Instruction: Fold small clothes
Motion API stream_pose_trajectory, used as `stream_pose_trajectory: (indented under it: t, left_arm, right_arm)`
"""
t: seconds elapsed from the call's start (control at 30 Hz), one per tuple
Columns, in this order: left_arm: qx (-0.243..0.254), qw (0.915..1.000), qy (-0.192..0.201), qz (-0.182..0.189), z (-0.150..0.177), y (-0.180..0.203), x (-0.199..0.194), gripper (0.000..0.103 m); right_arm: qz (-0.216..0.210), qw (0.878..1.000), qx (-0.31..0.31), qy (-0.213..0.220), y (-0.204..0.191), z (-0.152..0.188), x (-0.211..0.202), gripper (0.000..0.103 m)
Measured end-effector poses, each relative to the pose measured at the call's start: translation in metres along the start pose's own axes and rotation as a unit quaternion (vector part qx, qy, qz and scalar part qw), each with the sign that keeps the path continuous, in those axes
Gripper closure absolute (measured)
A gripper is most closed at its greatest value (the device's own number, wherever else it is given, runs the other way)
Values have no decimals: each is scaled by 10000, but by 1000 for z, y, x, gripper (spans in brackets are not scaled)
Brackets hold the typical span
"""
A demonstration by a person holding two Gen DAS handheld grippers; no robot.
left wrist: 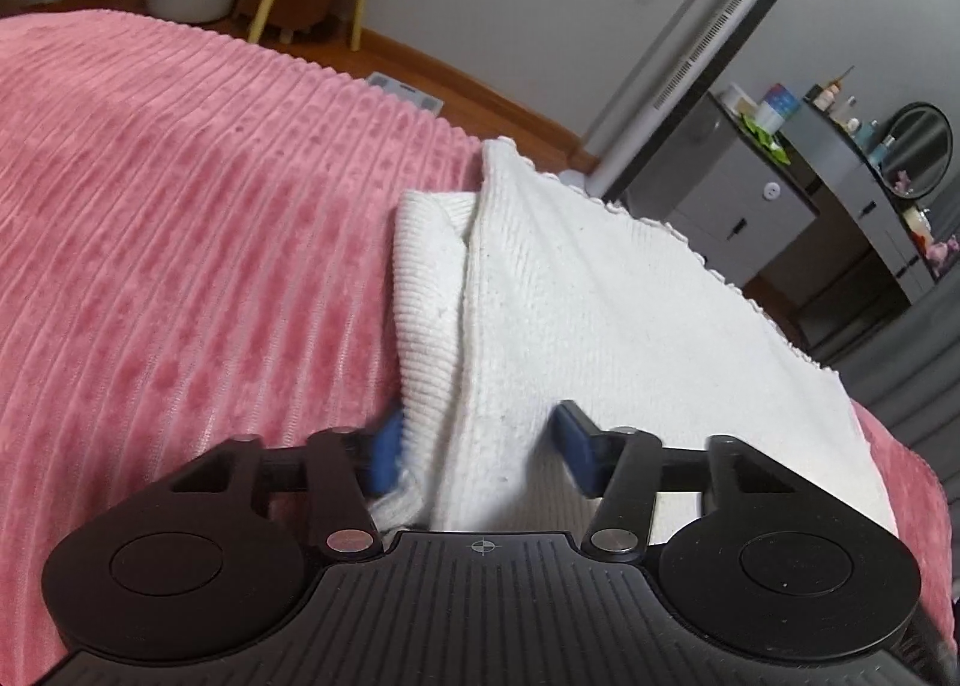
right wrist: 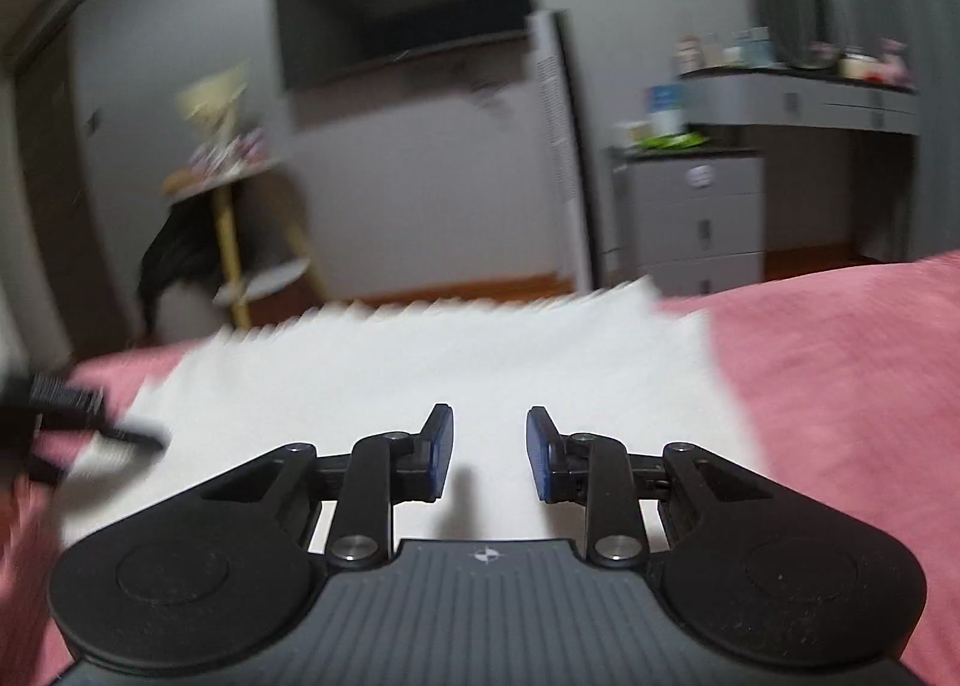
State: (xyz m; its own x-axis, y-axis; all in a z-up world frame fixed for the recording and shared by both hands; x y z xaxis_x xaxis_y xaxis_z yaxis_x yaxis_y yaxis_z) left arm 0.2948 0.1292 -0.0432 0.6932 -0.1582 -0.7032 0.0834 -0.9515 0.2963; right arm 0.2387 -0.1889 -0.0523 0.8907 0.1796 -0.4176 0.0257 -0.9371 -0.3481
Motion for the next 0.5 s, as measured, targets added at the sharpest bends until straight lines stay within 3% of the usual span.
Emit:
stream_pose_trajectory:
  t: [0.1,0.2,0.3,0.37,0.5]
  left_arm:
    - [-50,10000,4,-20,-3,-1,-2,65]
    - [-171,9998,-24,42,-8,-1,-7,72]
    - [-81,9999,8,81,-14,5,-14,75]
    - [-10,9999,45,142,-19,11,-19,76]
    - [195,9995,101,217,-31,36,-30,77]
  right_arm:
    - [-171,9992,-352,-54,-20,14,3,77]
    - [-314,9971,-688,-12,-35,21,5,81]
    - [-201,9957,-876,-207,-43,29,9,93]
    - [-104,9944,-893,-553,-43,32,20,94]
    - [-177,9948,-819,-586,-38,28,17,94]
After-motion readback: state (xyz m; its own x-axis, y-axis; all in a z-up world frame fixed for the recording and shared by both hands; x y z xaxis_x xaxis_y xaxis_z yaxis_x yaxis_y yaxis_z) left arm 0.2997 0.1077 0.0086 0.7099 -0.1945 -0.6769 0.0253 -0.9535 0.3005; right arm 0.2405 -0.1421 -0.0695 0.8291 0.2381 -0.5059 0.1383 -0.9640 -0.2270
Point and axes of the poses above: each gripper's, at about its wrist camera, not at the fingertips, and x roughly the way its jaws point, y to its right, z to its underside, the point moved 3 cm from there along x, roughly the way its jaws point, and after that the axes turned 13 degrees about x, right-handed, at the moved point
